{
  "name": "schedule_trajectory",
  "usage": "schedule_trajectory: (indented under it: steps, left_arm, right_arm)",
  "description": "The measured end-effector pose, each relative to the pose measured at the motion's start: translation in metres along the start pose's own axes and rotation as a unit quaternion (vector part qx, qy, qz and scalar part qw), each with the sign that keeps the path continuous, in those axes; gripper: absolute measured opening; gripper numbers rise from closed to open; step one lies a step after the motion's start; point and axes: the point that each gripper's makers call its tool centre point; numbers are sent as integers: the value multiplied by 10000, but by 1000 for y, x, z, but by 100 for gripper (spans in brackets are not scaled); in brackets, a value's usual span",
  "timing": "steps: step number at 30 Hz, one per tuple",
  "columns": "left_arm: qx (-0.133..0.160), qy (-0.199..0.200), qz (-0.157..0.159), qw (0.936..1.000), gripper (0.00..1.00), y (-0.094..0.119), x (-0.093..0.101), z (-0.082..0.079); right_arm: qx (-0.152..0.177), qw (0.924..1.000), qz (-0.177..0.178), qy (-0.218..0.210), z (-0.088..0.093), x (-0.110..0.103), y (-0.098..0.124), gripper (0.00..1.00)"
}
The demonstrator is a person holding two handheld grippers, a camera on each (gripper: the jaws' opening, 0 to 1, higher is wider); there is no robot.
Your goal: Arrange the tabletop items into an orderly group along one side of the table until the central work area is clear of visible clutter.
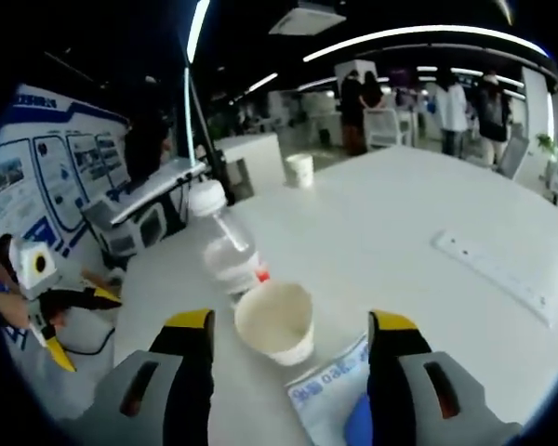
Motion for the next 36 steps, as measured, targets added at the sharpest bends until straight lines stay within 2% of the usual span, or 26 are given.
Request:
schedule_trajectory:
  steps: [5, 14, 19, 22, 29, 32, 36]
  left_arm:
    - [79, 65, 115, 9999, 83, 0, 3, -3]
    - [26, 19, 312, 9995, 86, 1, 13, -3]
    - [-23, 27, 417, 9991, 86, 2, 18, -2]
    - [-50, 97, 497, 9987, 86, 1, 20, -2]
    - [-149, 22, 686, 9975, 86, -1, 27, 0]
    - [-226, 112, 750, 9969, 86, -4, 29, 3]
    - [-308, 39, 919, 9953, 86, -6, 39, 6]
  right_arm:
    - [-6, 10000, 17, 93, 4, -4, 12, 74]
    - [-63, 9995, 69, 288, 7, -15, 27, 75]
    - [4, 9997, 151, 175, 10, -19, 38, 75]
    - [-45, 9996, 219, 185, 17, -21, 47, 75]
    - [18, 9990, 452, 33, 26, -17, 67, 76]
    - [64, 9985, 538, -18, 28, -16, 77, 75]
    - [132, 9973, 706, -124, 37, -14, 92, 75]
Point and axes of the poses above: the point that each gripper's makers call its tool centre point, and the gripper's own axes: y roughly backward along the fingers, x roughly to its right, z roughly out of its underside, and after that the axes turned 1 degree about -x, right-handed
